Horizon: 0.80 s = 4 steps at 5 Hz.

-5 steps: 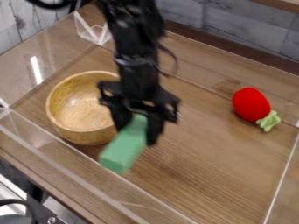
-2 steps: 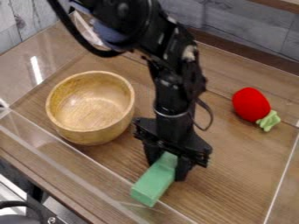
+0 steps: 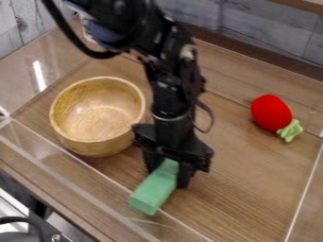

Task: Remove the green stick from the brown bowl and put it on the table

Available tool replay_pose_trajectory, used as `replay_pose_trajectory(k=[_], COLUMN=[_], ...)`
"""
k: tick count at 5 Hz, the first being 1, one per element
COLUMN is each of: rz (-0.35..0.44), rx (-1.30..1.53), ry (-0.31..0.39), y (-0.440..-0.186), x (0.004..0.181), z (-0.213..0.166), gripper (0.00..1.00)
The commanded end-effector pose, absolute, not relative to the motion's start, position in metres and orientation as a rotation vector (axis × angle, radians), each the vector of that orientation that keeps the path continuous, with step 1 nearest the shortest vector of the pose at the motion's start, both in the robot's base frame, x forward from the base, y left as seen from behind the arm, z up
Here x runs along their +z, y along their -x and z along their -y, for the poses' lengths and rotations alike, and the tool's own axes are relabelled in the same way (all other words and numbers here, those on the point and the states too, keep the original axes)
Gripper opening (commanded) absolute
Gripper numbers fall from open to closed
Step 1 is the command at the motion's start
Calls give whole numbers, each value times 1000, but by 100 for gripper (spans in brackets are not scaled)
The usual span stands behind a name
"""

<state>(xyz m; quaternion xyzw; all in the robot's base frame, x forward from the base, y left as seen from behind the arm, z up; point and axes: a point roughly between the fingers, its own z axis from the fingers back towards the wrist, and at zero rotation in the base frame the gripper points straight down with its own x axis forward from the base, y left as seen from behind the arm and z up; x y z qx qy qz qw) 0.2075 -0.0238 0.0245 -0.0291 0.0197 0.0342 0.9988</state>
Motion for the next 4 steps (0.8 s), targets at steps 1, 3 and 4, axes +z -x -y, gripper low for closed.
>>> replay_pose_trajectory(k=[1,3,4], rz=[14,19,19], rx=[88,119,117], ry=[64,65,63], y=[-222,-225,-224], x=[42,48,45], z=[20,24,27], gripper=[0,0,0])
